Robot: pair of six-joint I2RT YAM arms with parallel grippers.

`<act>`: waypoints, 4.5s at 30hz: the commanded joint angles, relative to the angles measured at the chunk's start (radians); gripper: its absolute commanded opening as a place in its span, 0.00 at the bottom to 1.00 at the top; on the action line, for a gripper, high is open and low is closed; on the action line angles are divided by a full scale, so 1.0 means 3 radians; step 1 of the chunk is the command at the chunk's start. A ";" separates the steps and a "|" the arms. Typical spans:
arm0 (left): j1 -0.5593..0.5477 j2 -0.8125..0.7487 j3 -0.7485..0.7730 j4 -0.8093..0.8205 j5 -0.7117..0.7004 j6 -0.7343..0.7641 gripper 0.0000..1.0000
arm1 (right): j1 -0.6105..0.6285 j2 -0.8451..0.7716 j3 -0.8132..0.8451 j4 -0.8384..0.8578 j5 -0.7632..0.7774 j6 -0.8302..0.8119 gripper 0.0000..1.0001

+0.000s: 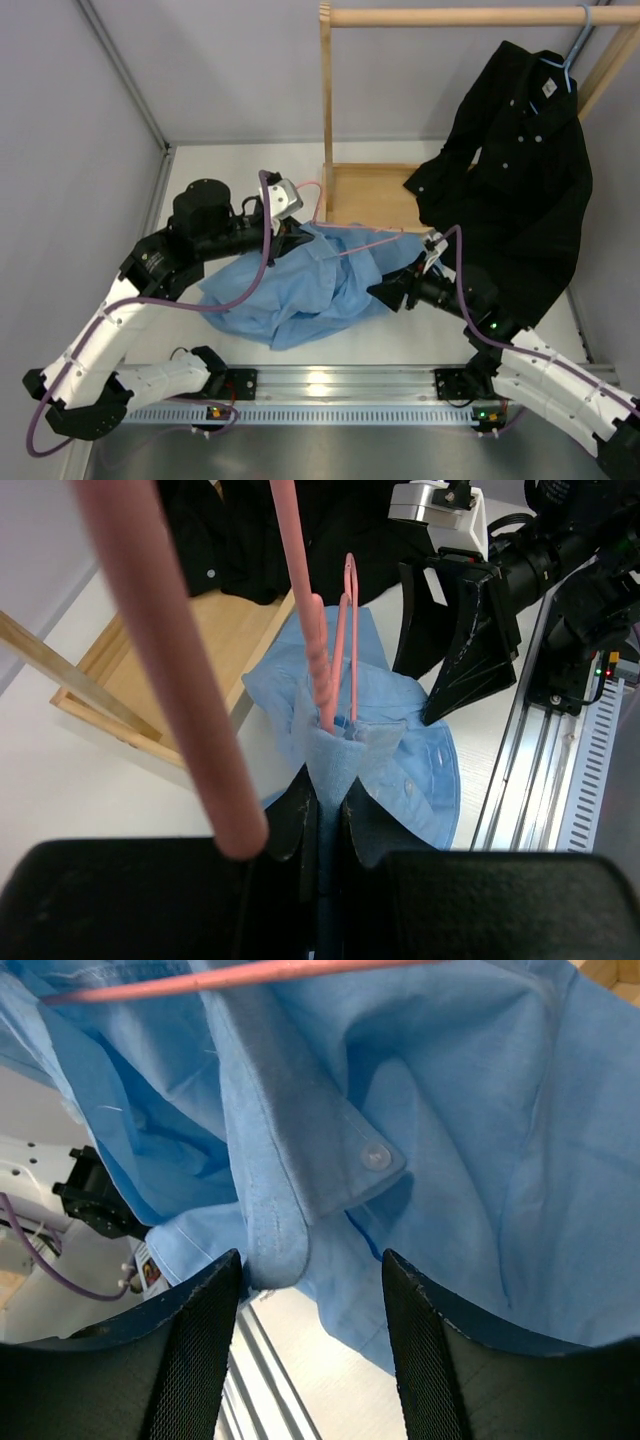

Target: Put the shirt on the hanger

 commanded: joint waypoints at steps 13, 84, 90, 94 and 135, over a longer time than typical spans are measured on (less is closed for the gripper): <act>0.0009 -0.0034 -0.0050 0.0388 -0.0047 -0.0163 0.00 | 0.0042 0.0668 -0.0039 0.1261 0.0157 0.0095 0.00; 0.0250 0.0283 -0.0361 0.1733 0.1525 -0.0783 0.00 | 0.0185 -0.0427 0.1545 -0.1971 0.0513 -0.0585 0.72; 0.0240 0.0411 -0.0377 0.1748 0.2672 -0.0711 0.00 | 0.0185 0.0329 0.2435 -0.2130 -0.0313 -0.1168 0.68; 0.0214 0.0477 -0.0402 0.1748 0.2826 -0.0726 0.00 | 0.0185 0.0616 0.2864 -0.2115 -0.0602 -0.1475 0.65; 0.0030 0.0892 -0.0265 0.1672 0.2929 -0.1028 0.00 | 0.0185 0.1128 0.3270 -0.1461 -0.1594 -0.1547 0.61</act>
